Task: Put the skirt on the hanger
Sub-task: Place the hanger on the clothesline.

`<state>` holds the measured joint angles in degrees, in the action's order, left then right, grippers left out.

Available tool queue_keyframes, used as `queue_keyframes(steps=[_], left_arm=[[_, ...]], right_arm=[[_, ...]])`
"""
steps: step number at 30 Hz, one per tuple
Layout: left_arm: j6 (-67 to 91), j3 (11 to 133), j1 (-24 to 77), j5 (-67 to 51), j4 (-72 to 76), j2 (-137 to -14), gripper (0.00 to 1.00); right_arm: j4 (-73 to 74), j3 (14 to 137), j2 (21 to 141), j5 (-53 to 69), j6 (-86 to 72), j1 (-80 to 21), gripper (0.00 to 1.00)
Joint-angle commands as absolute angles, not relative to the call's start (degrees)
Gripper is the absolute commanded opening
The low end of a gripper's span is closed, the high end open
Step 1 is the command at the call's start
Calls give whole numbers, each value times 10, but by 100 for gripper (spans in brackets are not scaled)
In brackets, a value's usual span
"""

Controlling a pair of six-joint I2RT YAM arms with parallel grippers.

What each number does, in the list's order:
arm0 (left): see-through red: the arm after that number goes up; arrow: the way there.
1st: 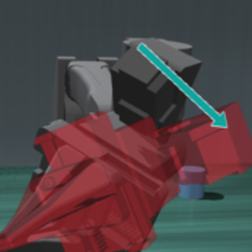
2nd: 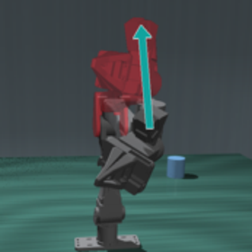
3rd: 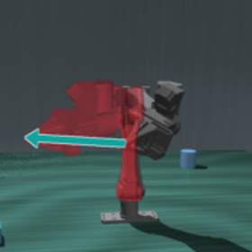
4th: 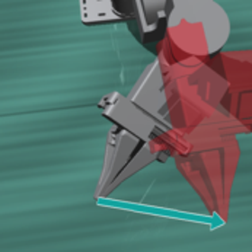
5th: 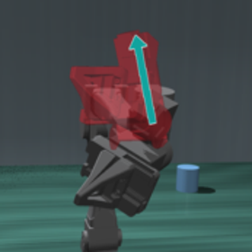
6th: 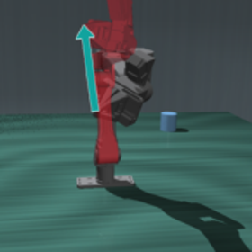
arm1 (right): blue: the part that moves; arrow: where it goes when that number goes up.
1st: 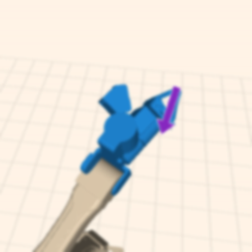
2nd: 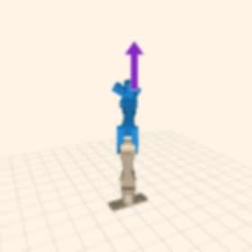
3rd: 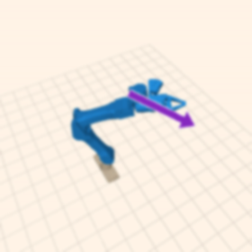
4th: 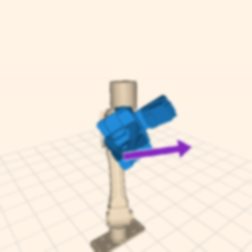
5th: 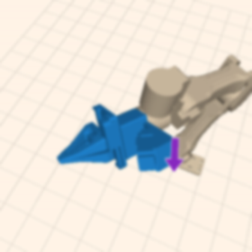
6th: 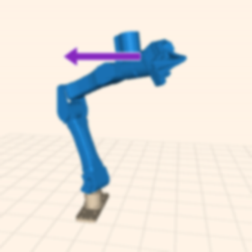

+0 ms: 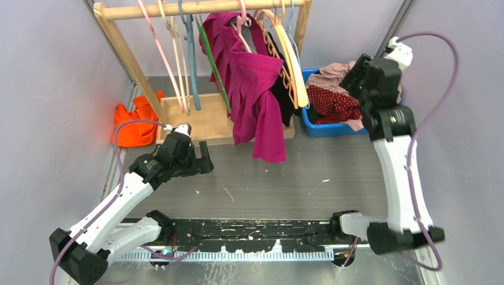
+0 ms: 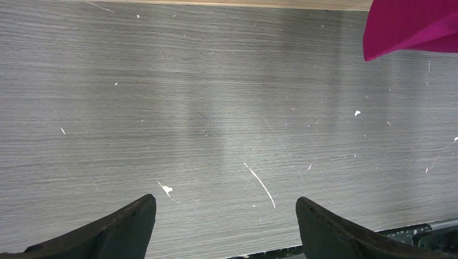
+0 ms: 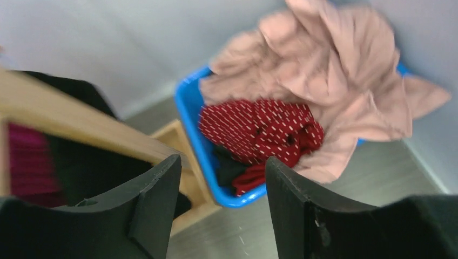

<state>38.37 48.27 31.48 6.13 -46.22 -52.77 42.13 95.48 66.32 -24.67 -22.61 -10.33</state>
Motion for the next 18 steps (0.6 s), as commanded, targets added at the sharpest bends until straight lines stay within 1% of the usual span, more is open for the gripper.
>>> queue_keyframes(steps=[1,4,9,14,18], left_arm=[[383,477,314,52,-456,-503,100],[383,468,314,53,-453,-497,100],[386,458,314,45,-446,-496,100],[388,451,314,43,-442,-495,100],[389,450,314,42,-439,-497,100]], right_arm=[[405,902,727,-107,-292,0,62],[380,876,763,-66,-305,39,59],[355,864,821,-56,-313,75,58],[358,885,874,-41,-314,91,58],[355,863,873,-26,-314,92,58]])
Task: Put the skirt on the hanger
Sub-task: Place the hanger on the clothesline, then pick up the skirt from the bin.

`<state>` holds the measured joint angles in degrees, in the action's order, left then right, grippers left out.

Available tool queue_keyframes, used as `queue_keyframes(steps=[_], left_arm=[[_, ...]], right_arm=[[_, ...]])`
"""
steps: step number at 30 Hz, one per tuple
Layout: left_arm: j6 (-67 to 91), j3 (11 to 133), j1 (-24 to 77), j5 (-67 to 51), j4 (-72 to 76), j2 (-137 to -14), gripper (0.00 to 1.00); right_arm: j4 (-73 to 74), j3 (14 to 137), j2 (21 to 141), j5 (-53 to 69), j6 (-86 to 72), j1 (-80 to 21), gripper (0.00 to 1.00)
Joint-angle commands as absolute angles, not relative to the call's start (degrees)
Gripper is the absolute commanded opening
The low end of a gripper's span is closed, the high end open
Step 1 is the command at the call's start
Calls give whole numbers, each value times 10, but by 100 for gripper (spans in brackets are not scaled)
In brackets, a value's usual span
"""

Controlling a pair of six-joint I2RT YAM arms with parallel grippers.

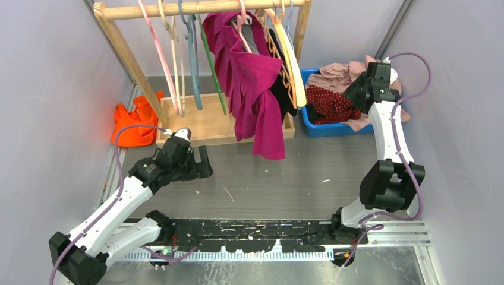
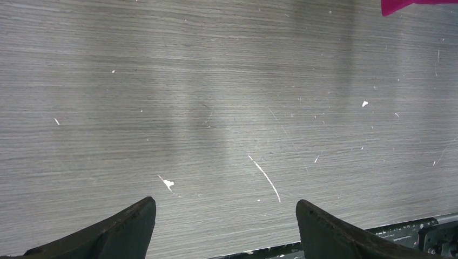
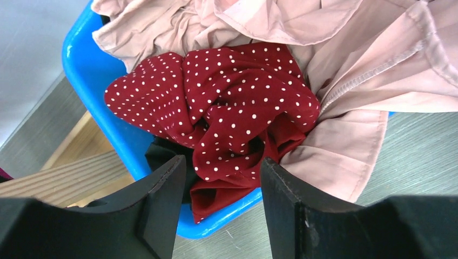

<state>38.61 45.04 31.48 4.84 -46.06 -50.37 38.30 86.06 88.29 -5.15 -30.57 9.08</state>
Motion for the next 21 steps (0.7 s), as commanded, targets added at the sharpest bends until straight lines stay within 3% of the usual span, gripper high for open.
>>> queue_keyframes(steps=[1,21], left_arm=[[389,449,314,42,-437,-497,100],[393,431,314,44,-436,-491,100]], right_arm=[[349,848,865,-24,-314,92,58],[312,740,833,-32,-295,93,57]])
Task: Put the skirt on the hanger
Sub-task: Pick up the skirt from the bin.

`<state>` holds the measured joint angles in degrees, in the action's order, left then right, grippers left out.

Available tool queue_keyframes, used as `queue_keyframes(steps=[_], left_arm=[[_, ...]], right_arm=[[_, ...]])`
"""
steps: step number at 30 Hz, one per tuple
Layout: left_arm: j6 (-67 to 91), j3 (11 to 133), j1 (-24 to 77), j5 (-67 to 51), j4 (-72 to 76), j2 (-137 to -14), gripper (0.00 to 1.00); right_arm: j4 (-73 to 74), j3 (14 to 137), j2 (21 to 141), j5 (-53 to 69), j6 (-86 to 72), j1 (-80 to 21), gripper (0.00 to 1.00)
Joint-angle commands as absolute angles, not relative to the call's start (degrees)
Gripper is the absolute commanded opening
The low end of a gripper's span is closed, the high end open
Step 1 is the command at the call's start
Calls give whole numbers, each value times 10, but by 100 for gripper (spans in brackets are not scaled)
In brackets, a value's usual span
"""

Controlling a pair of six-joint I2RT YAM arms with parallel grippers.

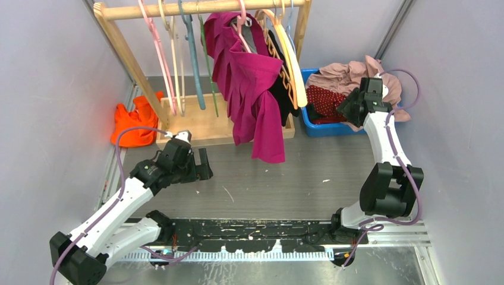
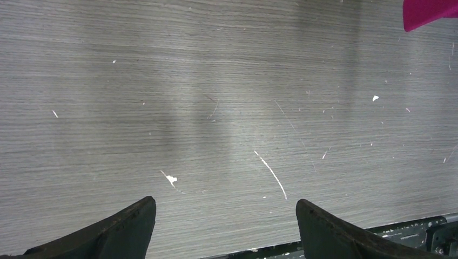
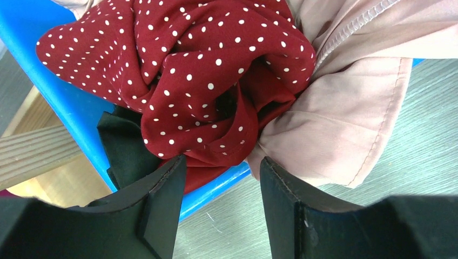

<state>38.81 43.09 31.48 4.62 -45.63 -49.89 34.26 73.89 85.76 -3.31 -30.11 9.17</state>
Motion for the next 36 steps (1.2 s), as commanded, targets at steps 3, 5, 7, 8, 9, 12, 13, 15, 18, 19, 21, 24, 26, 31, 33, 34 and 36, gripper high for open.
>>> queue_keyframes(steps=[3,5,7,8,9,12,13,15,18,19,21,24,26,31,33,34,36], left_arm=[[393,432,314,44,-437,-488,100],[392,432,314,45,-437,-487,100],[392,433,314,45,-437,-487,100],[392,433,314,45,-436,-488,100],[392,434,314,44,-436,-488,100],[392,435,314,44,-435,-488,100],[392,435,314,44,-436,-487,100],[392,435,314,44,-436,-485,100],[392,435,314,45,-431,-485,100],[392,436,314,44,-431,-487,100],[392,438,314,44,-430,-491,100],[392,440,314,42,-428,-493,100],[392,438,314,41,-425,-494,100],[392,439,314,40,-422,-501,100],[392,438,314,39,-420,-502,100],[392,438,314,38,-419,-503,100],[391,437,314,39,-418,-505,100]], right_arm=[[312,743,832,-33,-296,92,57],[313,745,832,-35,-295,93,56],[314,745,833,-39,-294,92,56],[314,746,834,-39,-294,93,56],[315,746,834,-41,-293,93,56],[314,744,837,-50,-290,93,56],[314,744,840,-50,-290,93,55],[315,749,854,-44,-290,93,51],[319,760,868,-32,-289,93,41],[319,764,868,-29,-289,93,37],[319,773,865,-20,-290,93,29],[327,792,855,-2,-291,93,21],[336,806,844,8,-289,93,17],[357,828,811,9,-281,93,7],[376,837,815,2,-271,93,11],[392,841,820,-1,-266,92,17],[398,834,827,-12,-258,92,29]])
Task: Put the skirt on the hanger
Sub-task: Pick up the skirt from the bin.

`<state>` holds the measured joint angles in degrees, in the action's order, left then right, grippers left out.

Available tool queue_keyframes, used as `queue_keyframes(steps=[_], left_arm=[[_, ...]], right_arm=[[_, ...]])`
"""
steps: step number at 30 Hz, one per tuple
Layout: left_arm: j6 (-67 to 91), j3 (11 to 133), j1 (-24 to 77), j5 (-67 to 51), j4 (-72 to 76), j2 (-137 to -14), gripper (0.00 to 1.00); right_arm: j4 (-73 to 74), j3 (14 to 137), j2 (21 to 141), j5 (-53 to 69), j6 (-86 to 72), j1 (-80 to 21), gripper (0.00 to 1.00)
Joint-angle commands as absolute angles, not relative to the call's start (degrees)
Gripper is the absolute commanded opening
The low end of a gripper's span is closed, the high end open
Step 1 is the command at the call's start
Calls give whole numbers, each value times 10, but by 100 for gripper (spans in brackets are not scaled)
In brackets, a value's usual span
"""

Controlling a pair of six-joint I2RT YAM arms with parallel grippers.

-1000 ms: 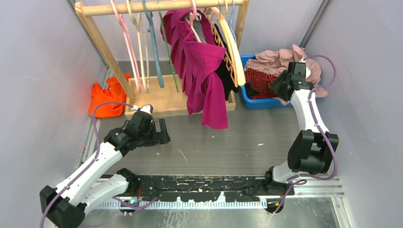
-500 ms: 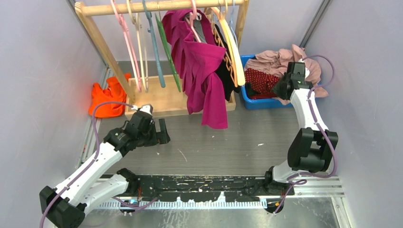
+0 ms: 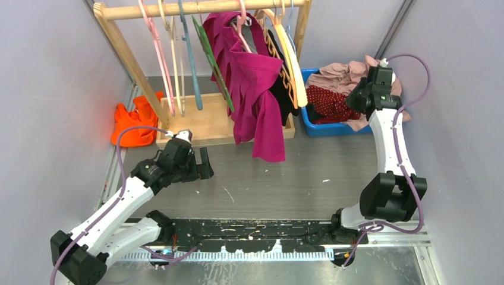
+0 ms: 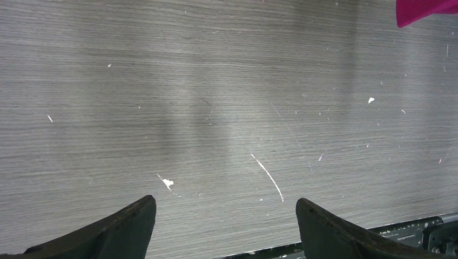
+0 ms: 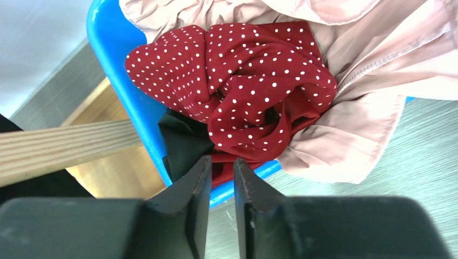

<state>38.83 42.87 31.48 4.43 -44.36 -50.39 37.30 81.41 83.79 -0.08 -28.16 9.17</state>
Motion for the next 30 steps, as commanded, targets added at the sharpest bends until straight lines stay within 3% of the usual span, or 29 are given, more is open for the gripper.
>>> queue_keyframes(steps=[1,5,19,23,26,30], left_arm=[[390,436,314,38,-417,-505,100],[388,435,314,38,-416,-508,100],[388,429,314,40,-405,-515,100],[388,428,314,39,-405,-513,100],[388,426,314,39,-405,-512,100],[388,425,315,39,-409,-508,100]], right_arm=[[393,819,827,-22,-256,92,35],[364,775,829,-40,-255,93,44],[337,809,928,-57,-262,93,48],[340,802,929,-53,-261,93,37],[338,794,909,-57,-258,93,19],[330,794,853,-53,-262,92,12]])
